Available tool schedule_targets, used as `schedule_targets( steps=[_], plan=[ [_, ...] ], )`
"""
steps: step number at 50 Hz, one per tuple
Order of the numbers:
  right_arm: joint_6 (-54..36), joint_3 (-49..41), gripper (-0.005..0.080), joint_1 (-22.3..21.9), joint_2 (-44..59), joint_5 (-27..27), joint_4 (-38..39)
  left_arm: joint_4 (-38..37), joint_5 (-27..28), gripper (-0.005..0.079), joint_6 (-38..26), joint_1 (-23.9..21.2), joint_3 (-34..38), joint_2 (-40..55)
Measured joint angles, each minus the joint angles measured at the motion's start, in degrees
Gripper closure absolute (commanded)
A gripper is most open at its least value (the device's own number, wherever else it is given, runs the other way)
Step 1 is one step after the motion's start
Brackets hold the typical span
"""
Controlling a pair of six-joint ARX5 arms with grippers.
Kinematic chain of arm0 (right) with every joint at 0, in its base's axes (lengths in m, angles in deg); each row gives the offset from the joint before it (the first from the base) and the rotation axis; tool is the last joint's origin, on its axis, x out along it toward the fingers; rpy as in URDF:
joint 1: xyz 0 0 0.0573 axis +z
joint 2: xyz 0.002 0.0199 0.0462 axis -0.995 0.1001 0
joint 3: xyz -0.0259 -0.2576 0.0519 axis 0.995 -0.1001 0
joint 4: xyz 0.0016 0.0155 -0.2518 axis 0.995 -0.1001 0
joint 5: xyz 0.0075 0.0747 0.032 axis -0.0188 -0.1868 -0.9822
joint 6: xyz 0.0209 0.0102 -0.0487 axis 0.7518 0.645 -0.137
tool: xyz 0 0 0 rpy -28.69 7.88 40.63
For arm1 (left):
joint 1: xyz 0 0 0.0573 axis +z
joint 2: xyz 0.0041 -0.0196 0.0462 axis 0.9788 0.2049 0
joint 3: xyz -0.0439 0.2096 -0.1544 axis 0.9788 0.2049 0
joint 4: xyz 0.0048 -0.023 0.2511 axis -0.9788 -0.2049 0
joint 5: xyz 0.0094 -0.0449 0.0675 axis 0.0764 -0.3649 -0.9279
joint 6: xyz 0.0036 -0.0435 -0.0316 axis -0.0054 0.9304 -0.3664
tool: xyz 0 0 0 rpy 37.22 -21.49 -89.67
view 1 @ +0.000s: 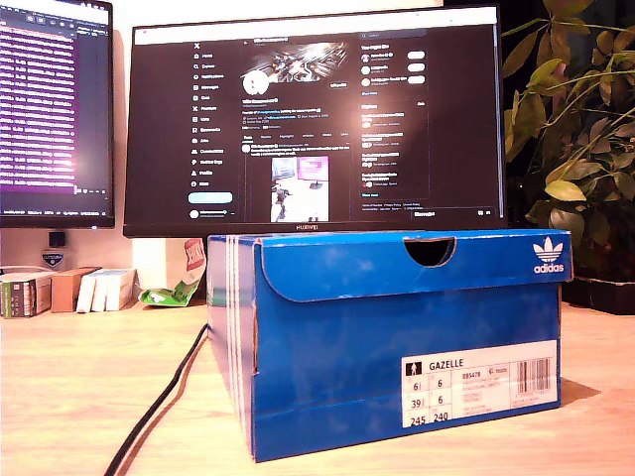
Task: Close the blue shoebox by pushing the lid with your left arm and holding the box in place with your right arm
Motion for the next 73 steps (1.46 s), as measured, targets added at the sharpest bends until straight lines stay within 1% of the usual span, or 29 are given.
schedule_targets(
  steps=[5,11,19,27,30,35,36,38,39,73],
  plan=[
    [0.0,0.0,0.0762,0.0,-0.2,0.9,-0.5,0.7,-0.1,0.0754,0.1,0.0,2.1,0.0],
    [0.2,-0.8,0.0762,0.0,-0.2,0.9,-0.4,3.0,-0.8,0.0754,0.9,0.0,2.4,0.0],
    [0.2,-3.3,0.0762,0.0,-0.2,1.0,0.1,2.4,-2.4,0.0754,0.9,0.0,2.4,0.0],
    [0.2,-3.6,0.0762,0.0,-0.2,1.4,0.8,1.0,-3.0,0.0754,0.6,0.0,2.4,0.0],
    [0.2,-3.6,0.0762,0.0,-0.2,1.2,0.7,1.0,-3.0,0.0754,0.6,0.0,2.4,0.0],
    [0.7,-3.6,0.0762,0.0,-0.2,-1.1,0.7,1.0,-3.0,0.0754,0.6,0.0,2.4,0.0],
    [2.0,-3.6,0.0762,0.0,-0.2,-1.3,0.7,1.0,-3.0,0.0754,0.6,0.0,2.4,0.0],
    [2.0,-3.6,0.0762,0.0,-0.2,-1.5,0.7,1.0,-3.0,0.0754,0.6,0.0,2.4,0.0],
    [3.0,-3.6,0.0762,0.0,-0.2,-1.4,0.7,1.0,-3.0,0.0754,0.7,0.0,2.4,0.0],
    [3.0,-3.6,0.0762,0.0,-0.2,-1.2,0.7,1.0,-3.0,0.0754,0.9,0.0,2.4,0.0]
  ],
)
